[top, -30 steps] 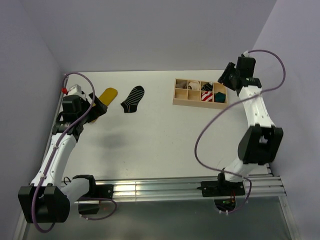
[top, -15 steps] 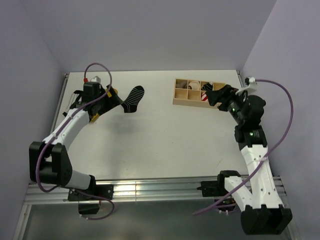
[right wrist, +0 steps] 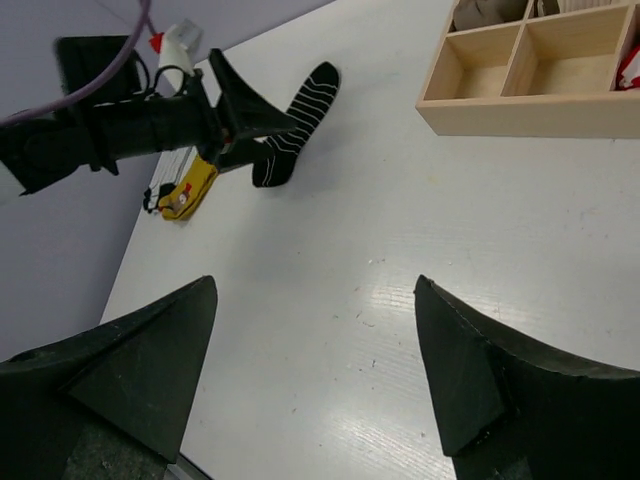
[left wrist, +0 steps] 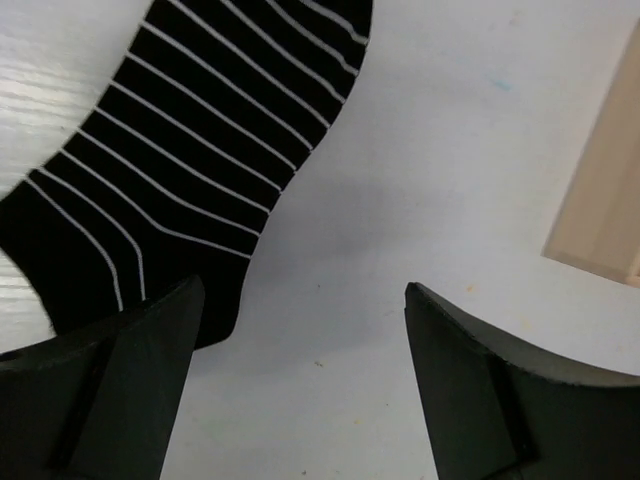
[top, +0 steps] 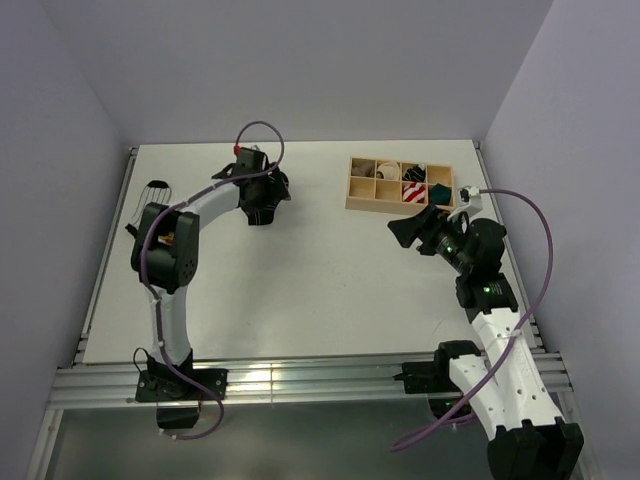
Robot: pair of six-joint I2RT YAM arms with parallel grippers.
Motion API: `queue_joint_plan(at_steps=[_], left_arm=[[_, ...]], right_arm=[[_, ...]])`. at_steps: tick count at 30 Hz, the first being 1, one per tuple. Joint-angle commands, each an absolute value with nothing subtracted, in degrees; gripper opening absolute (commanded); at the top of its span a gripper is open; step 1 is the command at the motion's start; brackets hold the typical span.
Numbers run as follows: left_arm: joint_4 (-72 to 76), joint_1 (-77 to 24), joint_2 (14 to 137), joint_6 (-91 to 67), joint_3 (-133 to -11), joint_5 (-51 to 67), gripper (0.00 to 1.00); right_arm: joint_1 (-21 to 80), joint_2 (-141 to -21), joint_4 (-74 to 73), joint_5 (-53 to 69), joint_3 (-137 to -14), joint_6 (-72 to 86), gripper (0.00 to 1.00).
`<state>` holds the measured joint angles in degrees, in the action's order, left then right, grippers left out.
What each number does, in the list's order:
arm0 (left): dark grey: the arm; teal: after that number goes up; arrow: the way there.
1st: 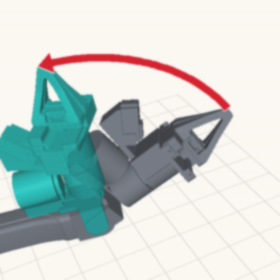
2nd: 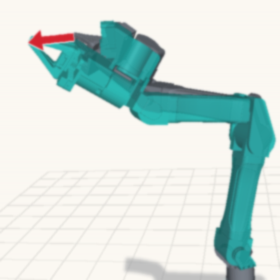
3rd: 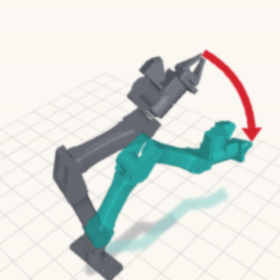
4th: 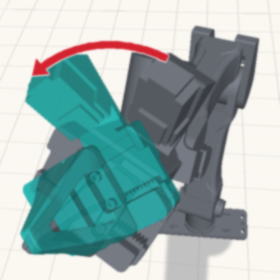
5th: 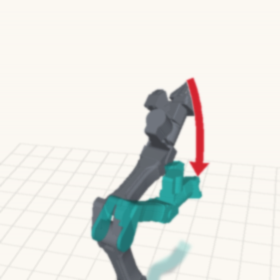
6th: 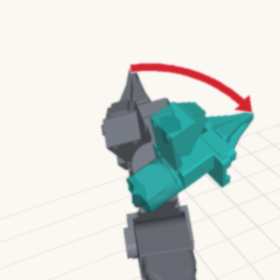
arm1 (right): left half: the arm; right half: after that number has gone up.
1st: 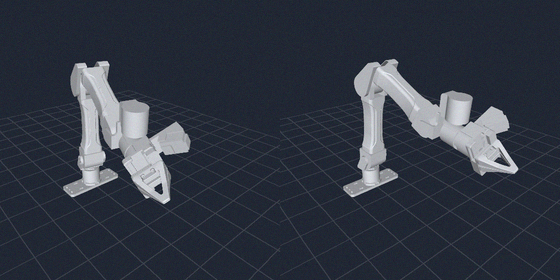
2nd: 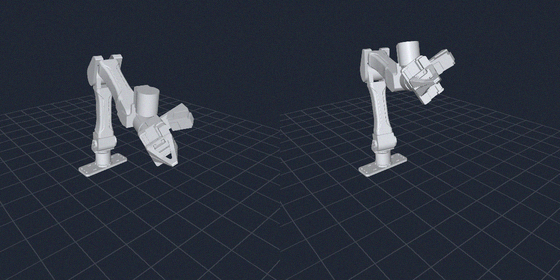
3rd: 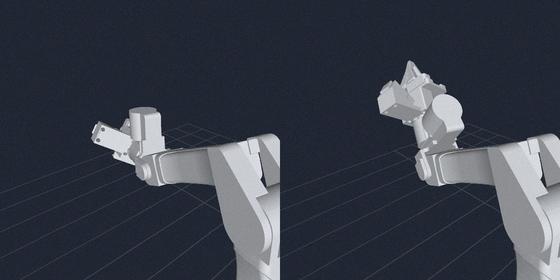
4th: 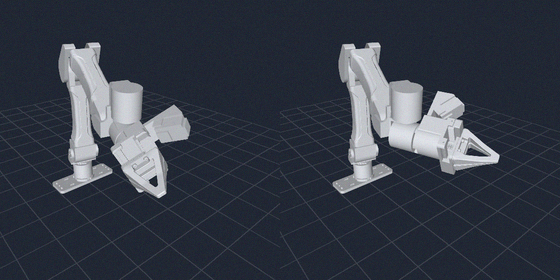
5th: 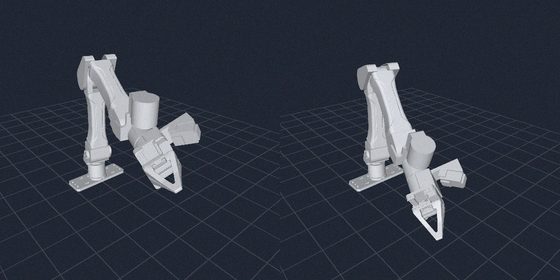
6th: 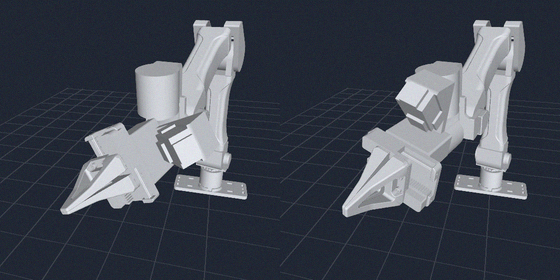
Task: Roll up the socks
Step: Move the sock to the center of the board, then roll the sock at the center of the board.
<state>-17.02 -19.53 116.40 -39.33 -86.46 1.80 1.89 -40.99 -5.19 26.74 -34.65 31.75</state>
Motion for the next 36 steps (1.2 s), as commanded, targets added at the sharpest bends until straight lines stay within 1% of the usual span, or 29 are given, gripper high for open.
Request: queue_joint_plan(at_steps=[1, 6, 10, 15, 16, 18, 19, 22, 25, 29, 30, 32, 33, 34, 36], left_arm=[[-17.5, -20.3, 119.3, -40.8, -89.6, 0.7, 0.87], [-15.4, -21.6, 119.7, -43.2, -83.2, 1.3, 0.86], [-15.0, -25.5, 116.6, -44.5, -73.9, 0.3, 0.84], [-12.9, -32.4, 108.6, -46.8, -62.2, -1.7, 0.85], [-12.3, -34.8, 105.8, -48.1, -58.1, -1.1, 0.84], [-10.1, -37.3, 102.4, -50.3, -54.2, -0.9, 0.84], [-10.1, -39.4, 98.9, -50.9, -51.9, -1.1, 0.84], [-11.9, -41.7, 91.9, -52.2, -51.2, -1.9, 0.86], [-15.5, -42.0, 85.2, -52.5, -53.5, -3.8, 0.87], [-21.1, -41.5, 78.6, -51.3, -57.1, -9.9, 0.89], [-22.9, -41.0, 77.5, -50.6, -57.5, -10.6, 0.9], [-23.9, -38.4, 74.0, -50.0, -57.0, -11.3, 0.91], [-24.2, -37.3, 72.8, -49.4, -55.6, -10.6, 0.91], [-24.3, -34.1, 70.3, -49.0, -54.8, -9.8, 0.91], [-24.9, -30.7, 67.8, -48.0, -52.3, -7.6, 0.92]], right_arm=[[2.2, -38.4, -6.8, 27.9, -35.0, 28.0, 0.87], [2.2, -37.3, -8.2, 27.7, -33.5, 26.1, 0.87], [2.2, -38.4, -7.3, 29.2, -33.1, 25.9, 0.87], [3.2, -40.3, -7.7, 28.8, -33.6, 24.1, 0.87], [4.3, -40.4, -8.0, 27.6, -33.7, 23.8, 0.87], [6.1, -41.0, -8.3, 26.2, -33.7, 22.8, 0.86], [8.2, -41.8, -8.6, 24.5, -33.8, 22.4, 0.86], [11.9, -43.0, -9.4, 21.7, -34.4, 21.3, 0.86], [17.4, -44.6, -8.6, 18.6, -34.8, 20.0, 0.85], [25.9, -48.0, -6.5, 13.1, -35.7, 17.9, 0.82], [30.2, -49.1, -6.2, 10.0, -36.9, 17.4, 0.82], [34.8, -54.0, -6.0, 7.4, -38.7, 15.9, 0.81], [39.2, -56.1, -5.9, 4.4, -40.7, 15.2, 0.8], [41.3, -60.3, -6.0, 2.7, -41.7, 14.5, 0.8], [45.4, -65.0, -6.6, -1.8, -45.5, 12.6, 0.8]])
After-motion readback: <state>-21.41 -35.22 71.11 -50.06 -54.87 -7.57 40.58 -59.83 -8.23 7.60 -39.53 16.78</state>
